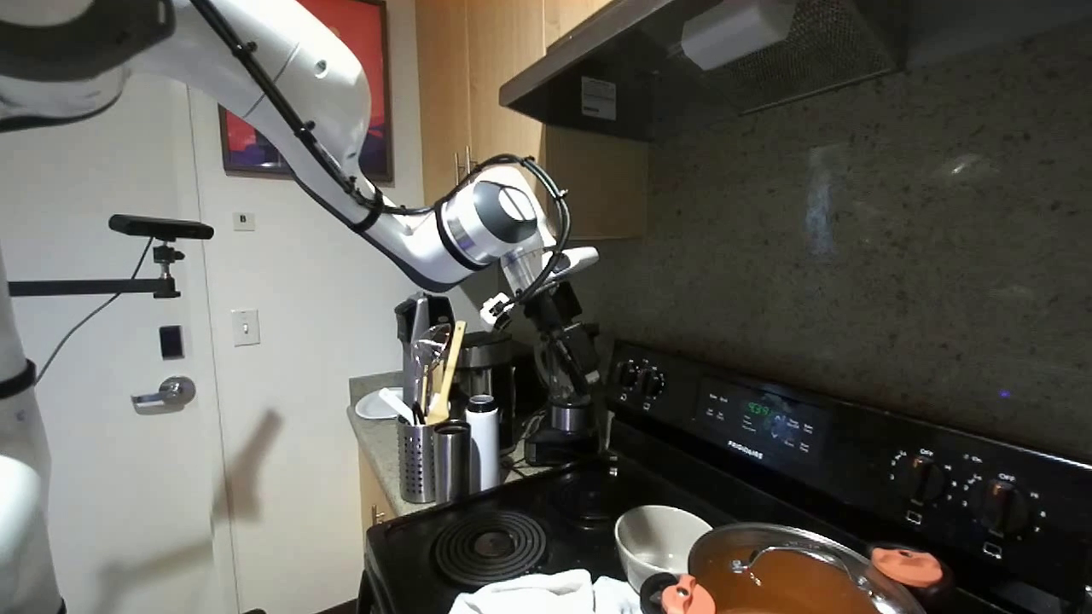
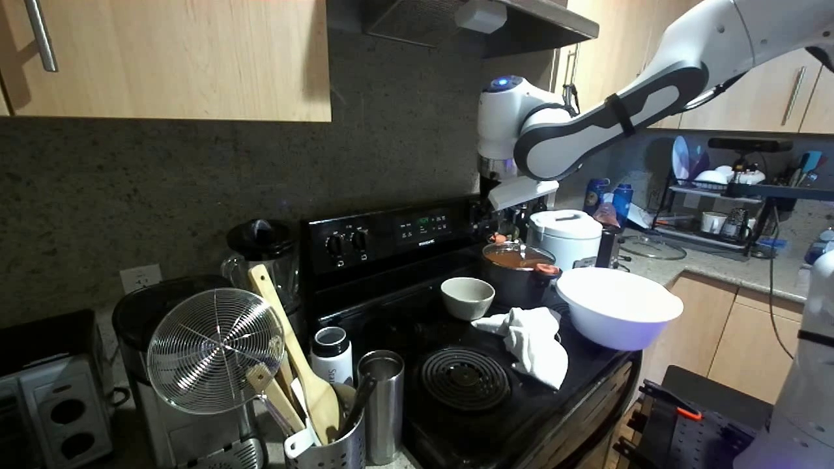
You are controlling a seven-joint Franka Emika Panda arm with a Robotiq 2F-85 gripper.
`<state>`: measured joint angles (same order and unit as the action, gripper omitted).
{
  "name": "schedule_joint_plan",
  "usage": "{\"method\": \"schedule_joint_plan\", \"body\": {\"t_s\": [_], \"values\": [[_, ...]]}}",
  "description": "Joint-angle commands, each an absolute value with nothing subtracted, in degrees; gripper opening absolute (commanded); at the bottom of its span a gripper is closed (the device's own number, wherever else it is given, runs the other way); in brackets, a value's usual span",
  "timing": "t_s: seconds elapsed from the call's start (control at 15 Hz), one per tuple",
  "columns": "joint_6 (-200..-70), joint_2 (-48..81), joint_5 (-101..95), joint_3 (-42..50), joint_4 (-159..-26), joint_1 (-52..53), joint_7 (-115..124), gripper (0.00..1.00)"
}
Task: Move the white bottle closer to the silver bottle then move the large white bowl to the back left of the stove, then move the small white bowl to the front left of the stove
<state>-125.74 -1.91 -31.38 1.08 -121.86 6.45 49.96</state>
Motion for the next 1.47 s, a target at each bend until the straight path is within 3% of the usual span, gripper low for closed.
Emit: {"method": "schedule_joint_plan", "body": {"t_s": [0.0, 0.47, 1.0, 1.4], "values": [[-128.1, -9.9, -29.8, 0.5, -132.9, 3.0, 51.6, 1.00], [-133.2, -15.5, -32.0, 1.3, -142.4, -4.8, 50.4, 1.00], [-146.0, -5.8, -35.9, 3.2, -144.3, -9.7, 49.0, 1.00], [-146.9, -0.9, -36.4, 6.4, -144.8, -9.6, 47.9, 1.00]]}}
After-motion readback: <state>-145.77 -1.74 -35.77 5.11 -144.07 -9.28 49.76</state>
